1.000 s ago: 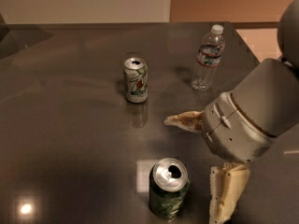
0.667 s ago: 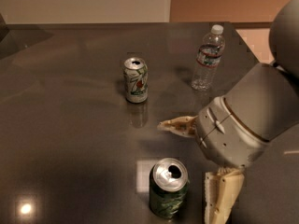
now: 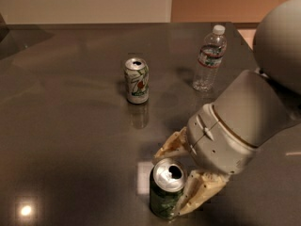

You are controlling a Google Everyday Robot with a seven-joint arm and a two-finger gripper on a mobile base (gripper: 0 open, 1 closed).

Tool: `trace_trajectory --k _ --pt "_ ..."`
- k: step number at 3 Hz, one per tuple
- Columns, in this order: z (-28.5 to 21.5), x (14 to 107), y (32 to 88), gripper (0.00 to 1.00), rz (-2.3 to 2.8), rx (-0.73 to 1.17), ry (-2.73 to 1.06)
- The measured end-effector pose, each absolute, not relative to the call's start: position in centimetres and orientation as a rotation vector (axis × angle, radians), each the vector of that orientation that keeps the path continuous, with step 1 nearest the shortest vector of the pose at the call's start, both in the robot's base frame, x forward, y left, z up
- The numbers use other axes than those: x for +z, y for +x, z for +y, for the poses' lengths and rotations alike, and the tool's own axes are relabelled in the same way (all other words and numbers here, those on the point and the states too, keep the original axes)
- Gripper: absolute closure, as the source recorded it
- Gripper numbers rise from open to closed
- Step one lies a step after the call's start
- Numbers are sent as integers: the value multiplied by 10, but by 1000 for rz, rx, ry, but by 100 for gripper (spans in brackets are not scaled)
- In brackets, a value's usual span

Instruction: Move green can near 7up can

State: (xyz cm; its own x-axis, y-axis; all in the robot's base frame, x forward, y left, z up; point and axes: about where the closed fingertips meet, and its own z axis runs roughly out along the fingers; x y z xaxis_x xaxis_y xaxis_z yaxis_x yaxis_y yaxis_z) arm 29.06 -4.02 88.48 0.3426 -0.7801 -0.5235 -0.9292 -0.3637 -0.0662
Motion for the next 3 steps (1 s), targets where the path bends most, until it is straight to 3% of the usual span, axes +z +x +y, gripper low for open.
trace_trajectory --k 2,3 --pt "-37 903 309 87 1562 552 -2201" --pt "-35 926 340 100 1636 493 -2096"
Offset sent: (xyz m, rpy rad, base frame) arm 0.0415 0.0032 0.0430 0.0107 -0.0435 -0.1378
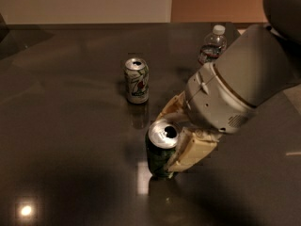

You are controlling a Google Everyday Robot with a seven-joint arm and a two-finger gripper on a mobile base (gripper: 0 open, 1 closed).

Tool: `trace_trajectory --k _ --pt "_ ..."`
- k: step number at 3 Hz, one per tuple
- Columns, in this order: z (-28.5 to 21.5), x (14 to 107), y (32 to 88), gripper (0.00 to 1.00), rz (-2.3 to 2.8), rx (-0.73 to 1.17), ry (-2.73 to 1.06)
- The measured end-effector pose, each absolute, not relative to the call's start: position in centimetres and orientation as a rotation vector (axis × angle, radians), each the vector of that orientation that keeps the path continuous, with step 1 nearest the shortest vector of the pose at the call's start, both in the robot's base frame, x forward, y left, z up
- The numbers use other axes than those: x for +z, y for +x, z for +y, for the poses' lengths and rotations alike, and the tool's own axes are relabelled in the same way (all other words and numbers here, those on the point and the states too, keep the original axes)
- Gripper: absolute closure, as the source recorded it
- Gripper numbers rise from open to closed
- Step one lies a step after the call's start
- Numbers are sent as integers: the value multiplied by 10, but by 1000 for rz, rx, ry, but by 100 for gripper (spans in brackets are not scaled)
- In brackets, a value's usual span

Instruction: Move green can near 7up can

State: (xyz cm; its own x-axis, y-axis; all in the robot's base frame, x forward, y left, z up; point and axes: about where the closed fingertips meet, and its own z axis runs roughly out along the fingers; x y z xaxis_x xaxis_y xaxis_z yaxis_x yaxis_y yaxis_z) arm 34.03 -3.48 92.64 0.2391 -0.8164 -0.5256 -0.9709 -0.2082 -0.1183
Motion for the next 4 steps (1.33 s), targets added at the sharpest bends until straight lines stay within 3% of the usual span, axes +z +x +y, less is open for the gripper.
trace_trajectory --k 4 --pt "-32 929 465 100 1933 431 -1759"
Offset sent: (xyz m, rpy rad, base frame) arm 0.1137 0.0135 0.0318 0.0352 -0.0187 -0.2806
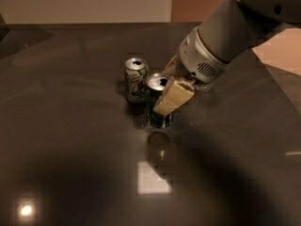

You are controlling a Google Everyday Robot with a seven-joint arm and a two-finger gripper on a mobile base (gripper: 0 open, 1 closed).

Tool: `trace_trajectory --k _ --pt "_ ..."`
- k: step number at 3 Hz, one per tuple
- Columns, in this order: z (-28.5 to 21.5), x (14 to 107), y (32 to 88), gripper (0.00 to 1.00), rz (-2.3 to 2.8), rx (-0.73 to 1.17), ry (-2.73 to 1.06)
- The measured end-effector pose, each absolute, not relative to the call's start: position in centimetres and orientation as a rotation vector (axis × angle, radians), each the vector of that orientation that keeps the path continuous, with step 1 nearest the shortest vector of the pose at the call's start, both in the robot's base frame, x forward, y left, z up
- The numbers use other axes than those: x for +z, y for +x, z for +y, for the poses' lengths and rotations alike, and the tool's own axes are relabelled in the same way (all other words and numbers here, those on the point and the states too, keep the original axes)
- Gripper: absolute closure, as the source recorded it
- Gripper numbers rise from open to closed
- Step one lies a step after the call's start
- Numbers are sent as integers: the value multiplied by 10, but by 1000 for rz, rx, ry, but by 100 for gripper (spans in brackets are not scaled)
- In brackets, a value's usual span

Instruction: Move green can near 7up can

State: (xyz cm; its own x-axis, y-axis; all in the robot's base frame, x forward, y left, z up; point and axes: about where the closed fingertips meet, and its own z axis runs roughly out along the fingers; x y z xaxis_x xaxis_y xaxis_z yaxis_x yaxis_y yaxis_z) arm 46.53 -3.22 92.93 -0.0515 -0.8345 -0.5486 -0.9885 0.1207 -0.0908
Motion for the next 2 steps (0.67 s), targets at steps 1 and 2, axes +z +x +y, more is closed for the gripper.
trace_trajectory --k 1,2 --pt "-40 916 487 100 1984 439 -1695" --pt "-45 909 503 100 2006 447 -1651"
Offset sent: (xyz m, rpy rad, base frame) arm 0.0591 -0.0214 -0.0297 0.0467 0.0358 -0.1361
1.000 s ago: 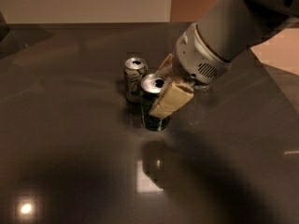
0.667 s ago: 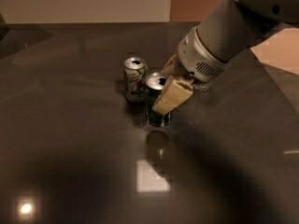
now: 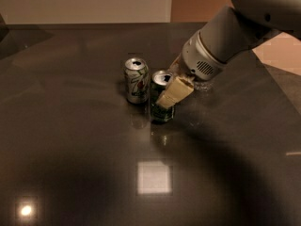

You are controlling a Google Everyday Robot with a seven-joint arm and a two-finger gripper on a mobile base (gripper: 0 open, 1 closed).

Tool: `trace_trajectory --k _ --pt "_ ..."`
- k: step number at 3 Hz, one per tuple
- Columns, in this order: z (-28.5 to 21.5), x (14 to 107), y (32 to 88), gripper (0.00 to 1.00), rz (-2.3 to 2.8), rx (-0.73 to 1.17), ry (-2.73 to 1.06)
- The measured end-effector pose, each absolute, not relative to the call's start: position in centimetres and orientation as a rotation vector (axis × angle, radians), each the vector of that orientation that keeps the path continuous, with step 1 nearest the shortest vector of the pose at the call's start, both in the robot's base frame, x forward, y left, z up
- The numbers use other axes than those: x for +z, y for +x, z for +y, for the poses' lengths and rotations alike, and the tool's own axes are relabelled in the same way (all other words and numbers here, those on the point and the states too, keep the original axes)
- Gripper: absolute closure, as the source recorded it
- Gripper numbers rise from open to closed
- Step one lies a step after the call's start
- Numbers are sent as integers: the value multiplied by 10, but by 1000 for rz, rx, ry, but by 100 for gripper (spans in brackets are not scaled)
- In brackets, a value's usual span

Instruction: Move green can near 7up can

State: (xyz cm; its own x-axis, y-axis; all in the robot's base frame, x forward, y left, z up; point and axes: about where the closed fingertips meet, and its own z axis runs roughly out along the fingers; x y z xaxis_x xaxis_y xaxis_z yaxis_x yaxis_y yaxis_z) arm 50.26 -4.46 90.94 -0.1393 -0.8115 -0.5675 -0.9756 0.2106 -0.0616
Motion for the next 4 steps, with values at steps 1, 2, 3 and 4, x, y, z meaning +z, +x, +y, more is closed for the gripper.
trace_trajectory --k 1,2,3,4 --pt "-47 905 514 80 2020 450 -1624" --pt "-47 898 519 59 2030 452 -1622" --pt "-44 893 522 36 2032 461 -1623" --pt "-40 892 523 12 2016 464 -1623"
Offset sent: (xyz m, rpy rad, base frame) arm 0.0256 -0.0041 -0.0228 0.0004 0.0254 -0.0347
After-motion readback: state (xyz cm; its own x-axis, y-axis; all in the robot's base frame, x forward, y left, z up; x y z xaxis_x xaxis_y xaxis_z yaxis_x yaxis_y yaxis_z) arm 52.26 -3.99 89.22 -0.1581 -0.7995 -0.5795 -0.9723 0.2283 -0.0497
